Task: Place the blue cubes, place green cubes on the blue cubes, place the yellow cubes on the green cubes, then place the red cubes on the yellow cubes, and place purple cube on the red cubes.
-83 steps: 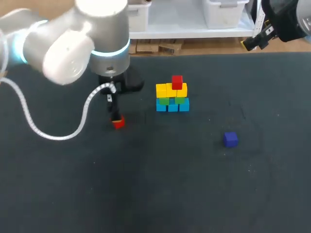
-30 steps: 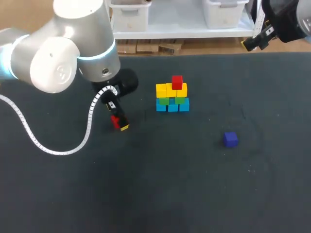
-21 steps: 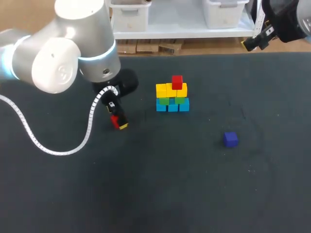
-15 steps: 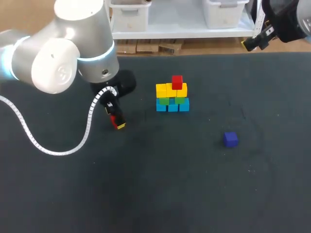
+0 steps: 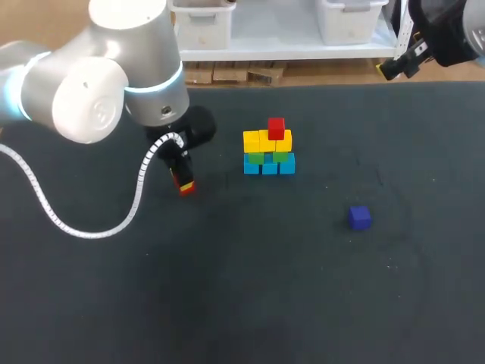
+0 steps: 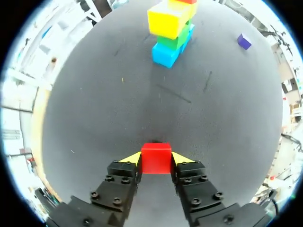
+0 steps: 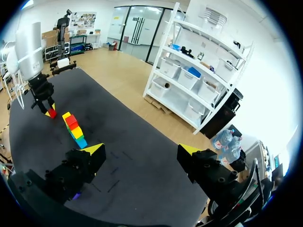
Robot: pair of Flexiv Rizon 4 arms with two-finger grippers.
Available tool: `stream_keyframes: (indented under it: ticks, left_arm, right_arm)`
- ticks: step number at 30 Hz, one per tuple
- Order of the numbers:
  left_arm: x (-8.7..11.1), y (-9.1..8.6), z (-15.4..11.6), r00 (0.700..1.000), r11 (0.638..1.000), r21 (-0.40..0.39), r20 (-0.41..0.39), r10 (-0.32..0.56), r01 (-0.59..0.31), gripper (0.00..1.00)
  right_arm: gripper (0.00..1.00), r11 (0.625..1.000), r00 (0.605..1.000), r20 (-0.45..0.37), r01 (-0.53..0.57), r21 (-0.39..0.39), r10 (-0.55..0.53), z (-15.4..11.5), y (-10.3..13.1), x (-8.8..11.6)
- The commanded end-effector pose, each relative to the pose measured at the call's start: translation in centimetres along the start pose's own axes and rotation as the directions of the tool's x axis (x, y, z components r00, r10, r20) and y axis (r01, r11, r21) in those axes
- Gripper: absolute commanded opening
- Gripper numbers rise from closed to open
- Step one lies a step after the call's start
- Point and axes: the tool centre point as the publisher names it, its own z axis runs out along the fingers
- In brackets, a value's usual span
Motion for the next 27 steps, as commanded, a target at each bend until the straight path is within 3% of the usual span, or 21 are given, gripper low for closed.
stream_keyframes:
  ticks: [1, 7, 13, 27]
  left_arm:
    - [-0.9, -0.4, -3.9, 0.996, 0.996, -0.041, 0.044, 0.075, -0.074, 0.00]
    - [-3.5, 0.4, -7.8, 0.967, 0.966, -0.081, 0.048, 0.250, -0.246, 0.00]
    - [-5.9, 0.9, -9.0, 0.923, 0.921, -0.088, 0.031, 0.382, -0.379, 0.00]
    - [-10.9, 3.4, -8.2, 0.889, 0.888, -0.048, 0.015, 0.458, -0.457, 0.00]
  right_arm:
    - [1.00, 1.000, 1.000, 0.005, -0.001, 0.009, 0.001, 0.0, 0.2, 0.1]
    - [1.00, 1.000, 1.000, 0.005, -0.001, 0.009, 0.001, 0.0, 0.2, 0.1]
    - [1.00, 1.000, 1.000, 0.005, -0.001, 0.009, 0.001, 0.0, 0.2, 0.1]
    - [1.00, 1.000, 1.000, 0.005, -0.001, 0.009, 0.001, 0.0, 0.2, 0.1]
